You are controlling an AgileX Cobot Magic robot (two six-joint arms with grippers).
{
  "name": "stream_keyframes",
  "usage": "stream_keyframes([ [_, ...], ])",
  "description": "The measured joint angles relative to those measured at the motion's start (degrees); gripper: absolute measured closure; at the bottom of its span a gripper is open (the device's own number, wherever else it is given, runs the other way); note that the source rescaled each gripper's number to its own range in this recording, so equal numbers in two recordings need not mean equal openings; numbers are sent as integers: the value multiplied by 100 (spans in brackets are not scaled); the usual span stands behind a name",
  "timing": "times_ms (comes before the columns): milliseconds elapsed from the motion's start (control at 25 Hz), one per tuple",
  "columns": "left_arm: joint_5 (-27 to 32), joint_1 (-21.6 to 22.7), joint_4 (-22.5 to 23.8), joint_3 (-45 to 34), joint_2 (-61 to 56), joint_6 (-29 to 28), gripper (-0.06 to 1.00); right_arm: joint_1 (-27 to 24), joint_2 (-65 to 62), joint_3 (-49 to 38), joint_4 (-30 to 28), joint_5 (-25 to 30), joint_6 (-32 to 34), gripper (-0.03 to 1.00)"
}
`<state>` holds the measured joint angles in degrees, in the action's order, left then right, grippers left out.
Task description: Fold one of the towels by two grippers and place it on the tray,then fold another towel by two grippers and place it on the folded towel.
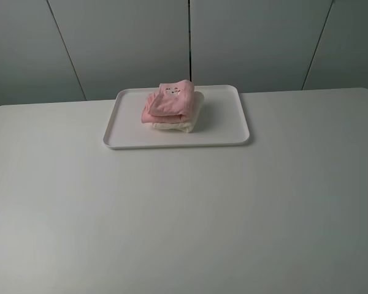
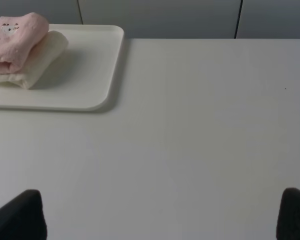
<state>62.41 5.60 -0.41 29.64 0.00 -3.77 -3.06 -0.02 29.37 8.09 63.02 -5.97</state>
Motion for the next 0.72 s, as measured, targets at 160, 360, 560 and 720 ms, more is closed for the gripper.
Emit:
stream_keyframes([
  [160, 0, 0, 0, 0, 0, 0, -2, 0, 0, 0, 2, 0, 0, -3],
  [360, 0, 0, 0, 0, 0, 0, -2, 0, 0, 0, 13, 0, 0, -3],
  [560, 0, 0, 0, 0, 0, 0, -2, 0, 0, 0, 13, 0, 0, -3],
  [720, 0, 0, 0, 0, 0, 0, -2, 0, 0, 0, 13, 0, 0, -3],
])
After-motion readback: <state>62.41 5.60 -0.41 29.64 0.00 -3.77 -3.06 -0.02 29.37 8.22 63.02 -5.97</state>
